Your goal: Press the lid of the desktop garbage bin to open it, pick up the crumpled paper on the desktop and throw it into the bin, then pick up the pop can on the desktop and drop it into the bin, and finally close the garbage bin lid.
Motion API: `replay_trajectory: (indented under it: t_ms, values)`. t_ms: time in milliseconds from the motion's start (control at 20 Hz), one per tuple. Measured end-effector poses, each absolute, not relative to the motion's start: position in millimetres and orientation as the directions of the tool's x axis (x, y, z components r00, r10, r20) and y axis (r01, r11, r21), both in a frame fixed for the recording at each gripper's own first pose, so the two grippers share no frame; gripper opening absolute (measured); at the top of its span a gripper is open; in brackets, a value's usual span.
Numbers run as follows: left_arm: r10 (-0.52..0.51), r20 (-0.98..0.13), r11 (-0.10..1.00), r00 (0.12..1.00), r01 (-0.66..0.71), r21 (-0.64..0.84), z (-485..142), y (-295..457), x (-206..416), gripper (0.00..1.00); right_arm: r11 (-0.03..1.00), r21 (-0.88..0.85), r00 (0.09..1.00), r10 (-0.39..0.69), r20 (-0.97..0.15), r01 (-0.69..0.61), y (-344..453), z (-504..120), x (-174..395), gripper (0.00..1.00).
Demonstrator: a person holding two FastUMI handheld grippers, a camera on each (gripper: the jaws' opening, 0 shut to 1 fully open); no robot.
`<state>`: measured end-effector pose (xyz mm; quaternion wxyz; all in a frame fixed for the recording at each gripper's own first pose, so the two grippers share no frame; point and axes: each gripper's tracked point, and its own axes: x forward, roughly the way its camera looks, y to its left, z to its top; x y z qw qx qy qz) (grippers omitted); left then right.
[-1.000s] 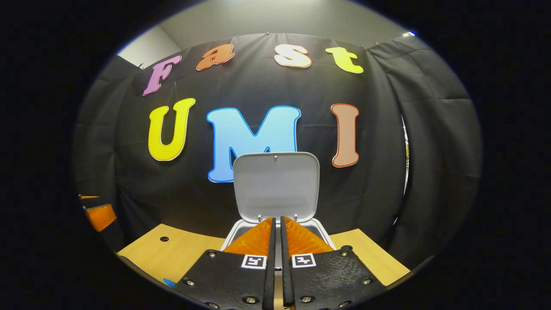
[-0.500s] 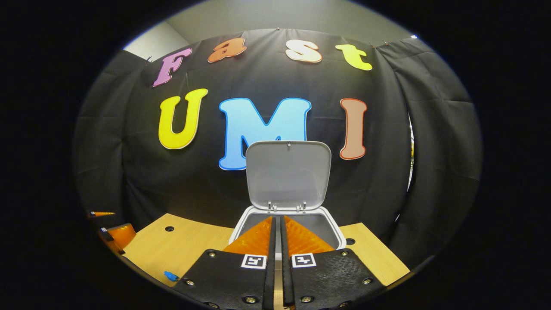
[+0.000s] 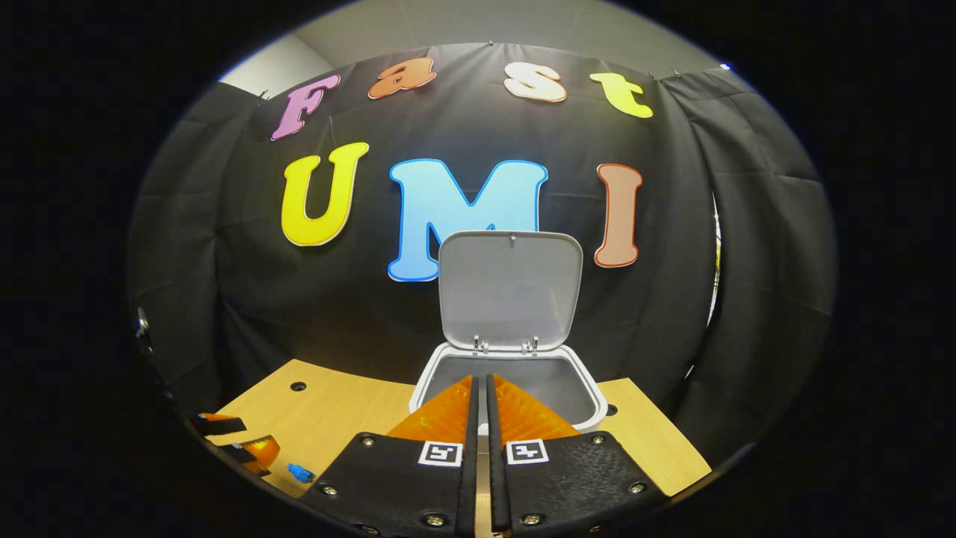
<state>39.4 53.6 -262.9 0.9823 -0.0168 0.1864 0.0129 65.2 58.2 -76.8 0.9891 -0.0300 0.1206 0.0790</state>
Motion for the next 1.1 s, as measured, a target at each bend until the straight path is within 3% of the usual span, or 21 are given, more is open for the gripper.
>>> replay_trajectory:
  t_ms: [500,1100]
  values:
    - [0.025,-0.563,0.998,0.826,-0.055,-0.037,-381,72,51,0.96,0.988,-0.082,0.950,0.104,-0.294,-0.134,50,-91,67,0.07]
    - [0.034,-0.670,0.995,0.742,-0.088,-0.046,-439,90,56,0.97,0.987,-0.101,0.935,0.085,-0.345,-0.127,52,-109,77,0.07]
